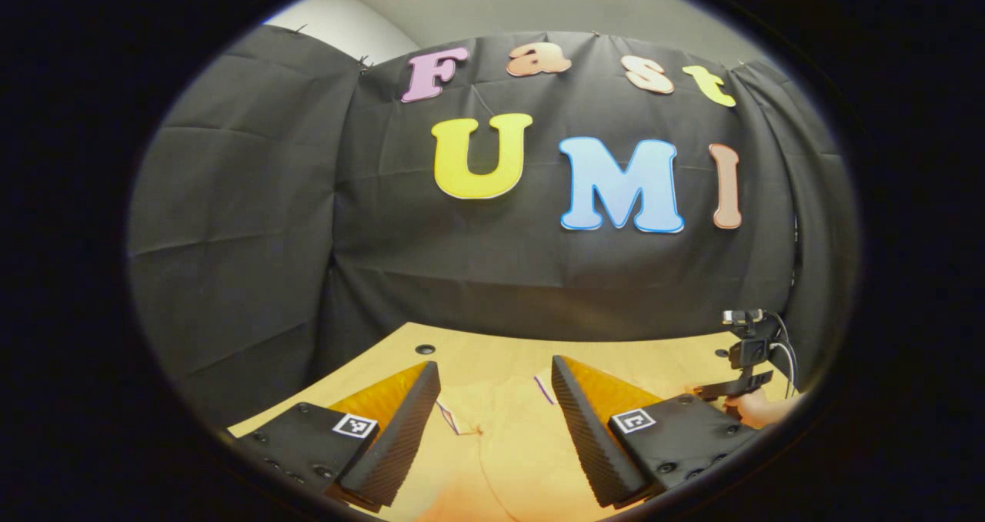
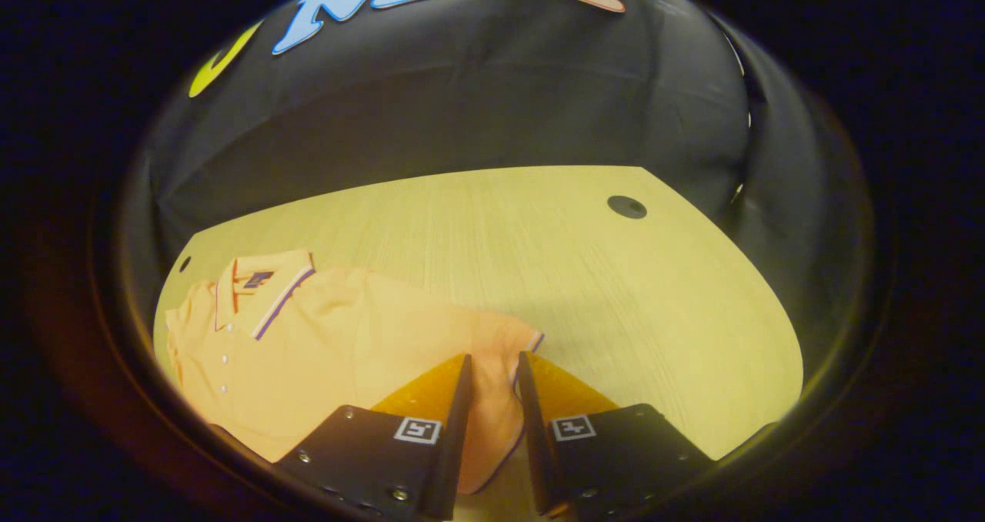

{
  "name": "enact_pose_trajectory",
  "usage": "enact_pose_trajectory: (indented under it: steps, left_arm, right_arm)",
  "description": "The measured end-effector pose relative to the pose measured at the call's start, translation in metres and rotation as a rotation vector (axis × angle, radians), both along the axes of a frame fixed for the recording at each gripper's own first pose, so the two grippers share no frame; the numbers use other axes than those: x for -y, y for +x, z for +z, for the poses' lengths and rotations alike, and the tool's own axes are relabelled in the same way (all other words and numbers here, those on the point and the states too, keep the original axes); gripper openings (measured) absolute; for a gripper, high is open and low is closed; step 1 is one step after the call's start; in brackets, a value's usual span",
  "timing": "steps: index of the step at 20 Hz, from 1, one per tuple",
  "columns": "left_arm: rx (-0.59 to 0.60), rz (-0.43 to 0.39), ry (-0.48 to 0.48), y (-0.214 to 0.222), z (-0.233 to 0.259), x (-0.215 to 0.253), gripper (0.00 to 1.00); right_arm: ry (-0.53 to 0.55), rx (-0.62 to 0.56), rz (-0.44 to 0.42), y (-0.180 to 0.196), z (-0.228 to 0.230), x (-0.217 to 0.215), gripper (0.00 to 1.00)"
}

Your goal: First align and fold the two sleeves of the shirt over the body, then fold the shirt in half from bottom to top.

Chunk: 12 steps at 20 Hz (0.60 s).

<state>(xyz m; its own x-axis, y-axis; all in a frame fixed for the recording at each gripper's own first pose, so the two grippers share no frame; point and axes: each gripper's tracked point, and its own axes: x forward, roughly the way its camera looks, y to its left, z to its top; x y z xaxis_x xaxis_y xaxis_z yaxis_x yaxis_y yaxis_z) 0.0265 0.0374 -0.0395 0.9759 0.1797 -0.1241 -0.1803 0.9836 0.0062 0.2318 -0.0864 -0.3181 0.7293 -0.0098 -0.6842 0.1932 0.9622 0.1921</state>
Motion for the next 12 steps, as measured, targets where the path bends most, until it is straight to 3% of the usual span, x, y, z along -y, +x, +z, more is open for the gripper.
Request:
enact_pose_trajectory:
  steps: [2, 4, 5, 12]
  left_arm:
    - [-0.001, 0.002, -0.001, -0.002, 0.000, 0.000, 0.96]
    - [-0.002, 0.008, -0.001, -0.004, 0.000, -0.003, 0.96]
    - [-0.002, 0.011, -0.001, -0.006, -0.001, -0.003, 0.96]
    - [0.002, 0.029, -0.013, -0.014, -0.001, -0.007, 0.96]
  right_arm:
    - [0.002, -0.006, -0.009, 0.000, 0.000, -0.003, 0.10]
    - [-0.019, -0.001, -0.003, 0.002, 0.001, -0.005, 0.10]
    - [-0.043, -0.001, 0.017, 0.000, 0.003, -0.007, 0.02]
    - [-0.186, 0.124, 0.121, 0.007, 0.056, -0.021, 0.02]
